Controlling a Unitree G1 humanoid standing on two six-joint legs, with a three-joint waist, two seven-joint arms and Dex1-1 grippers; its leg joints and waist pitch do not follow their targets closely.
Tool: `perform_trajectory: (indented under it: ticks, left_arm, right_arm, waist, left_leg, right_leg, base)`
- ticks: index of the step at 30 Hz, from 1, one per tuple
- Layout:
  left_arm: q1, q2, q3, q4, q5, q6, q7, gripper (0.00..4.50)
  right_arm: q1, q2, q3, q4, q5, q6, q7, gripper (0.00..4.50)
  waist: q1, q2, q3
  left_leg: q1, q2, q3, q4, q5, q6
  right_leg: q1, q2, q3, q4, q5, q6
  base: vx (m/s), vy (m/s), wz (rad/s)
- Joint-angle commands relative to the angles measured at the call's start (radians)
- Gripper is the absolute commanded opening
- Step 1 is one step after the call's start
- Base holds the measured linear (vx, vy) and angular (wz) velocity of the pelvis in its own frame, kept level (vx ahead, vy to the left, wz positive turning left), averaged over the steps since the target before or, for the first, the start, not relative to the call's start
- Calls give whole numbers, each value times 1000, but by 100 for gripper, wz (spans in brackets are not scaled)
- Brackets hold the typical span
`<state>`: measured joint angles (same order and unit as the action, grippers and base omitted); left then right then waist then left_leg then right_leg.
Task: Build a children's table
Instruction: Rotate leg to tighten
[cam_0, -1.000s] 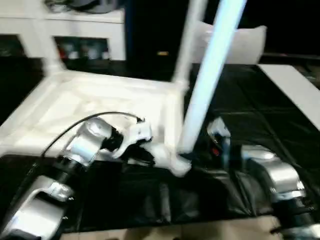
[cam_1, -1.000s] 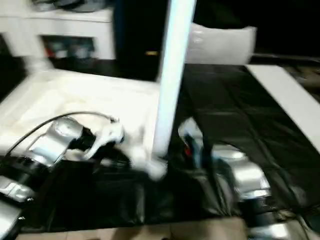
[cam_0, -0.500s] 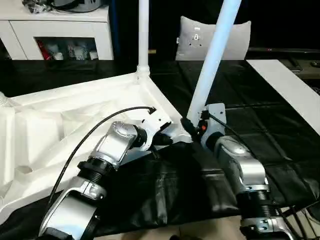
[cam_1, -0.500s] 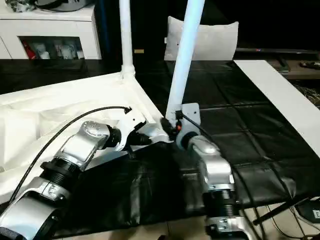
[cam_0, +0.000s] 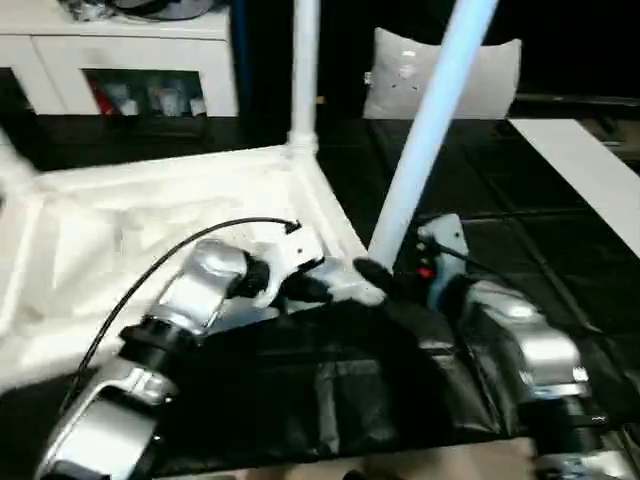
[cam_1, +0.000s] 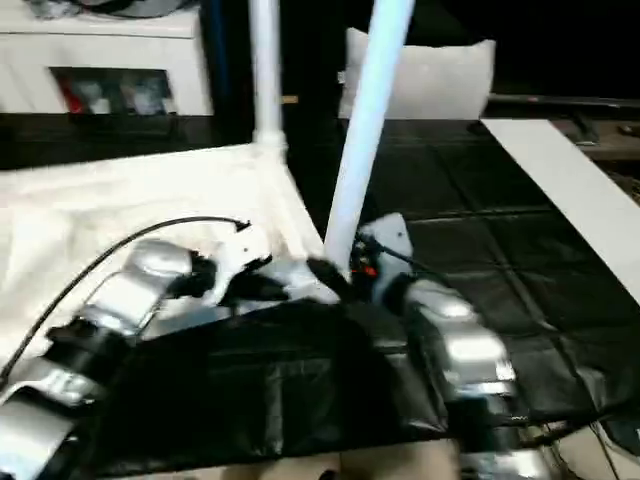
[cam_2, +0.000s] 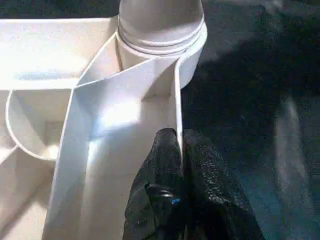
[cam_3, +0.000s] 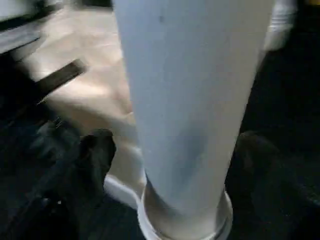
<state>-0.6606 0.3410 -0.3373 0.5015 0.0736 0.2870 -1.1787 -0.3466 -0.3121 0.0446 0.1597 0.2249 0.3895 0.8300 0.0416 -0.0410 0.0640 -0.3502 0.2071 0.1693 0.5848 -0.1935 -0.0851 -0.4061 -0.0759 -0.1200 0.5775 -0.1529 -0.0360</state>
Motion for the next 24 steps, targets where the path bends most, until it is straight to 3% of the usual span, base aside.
perform_trajectory:
  ticks: [1, 7, 12, 13, 23, 24]
  left_arm:
    - [-13, 11, -32, -24, -14, -48, -79, 0]
    - [-20, 75, -70, -13, -21, -158, -231, 0]
    - [-32, 106, -107, -8, -27, -214, -335, 0]
    - [-33, 107, -111, -7, -29, -221, -350, 0]
    - [-33, 107, -137, -32, -39, -256, -427, 0]
    - [-33, 105, -141, -31, -38, -260, -428, 0]
  right_arm:
    - [10, -39, 14, 3, 5, -24, 96, 447]
    - [-8, -141, 63, 36, 23, -76, 298, 447]
    - [-29, -207, 124, 48, 58, -72, 495, 447]
    - [-33, -213, 132, 56, 57, -74, 514, 420]
    - [-70, -213, 161, 104, 71, -86, 597, 361]
    - [-72, -208, 165, 104, 74, -85, 604, 334]
  waist:
    - [-1, 10, -62]
    - [10, 6, -64]
    - [21, 6, -65]
    - [20, 2, -65]
    - [40, 1, -67]
    - [42, 0, -67]
  left_leg:
    - [7, 31, 0, -64, -168, 73]
    - [5, 30, -1, -64, -174, 73]
    - [4, 36, 0, -63, -157, 84]
    - [3, 36, 0, -63, -155, 83]
    - [5, 37, 2, -62, -142, 70]
    - [6, 36, 2, -62, -141, 70]
  right_leg:
    - [59, -72, 66, -67, -271, -177]
    - [62, -75, 65, -68, -303, -170]
    - [63, -74, 64, -59, -259, -192]
    - [64, -74, 64, -59, -260, -192]
    - [61, -75, 64, -58, -287, -180]
    - [61, -75, 64, -58, -284, -182]
  base:
    - [0, 0, 0]
    - [0, 0, 0]
    - [0, 0, 0]
    - [0, 0, 0]
    - [0, 0, 0]
    - [0, 0, 0]
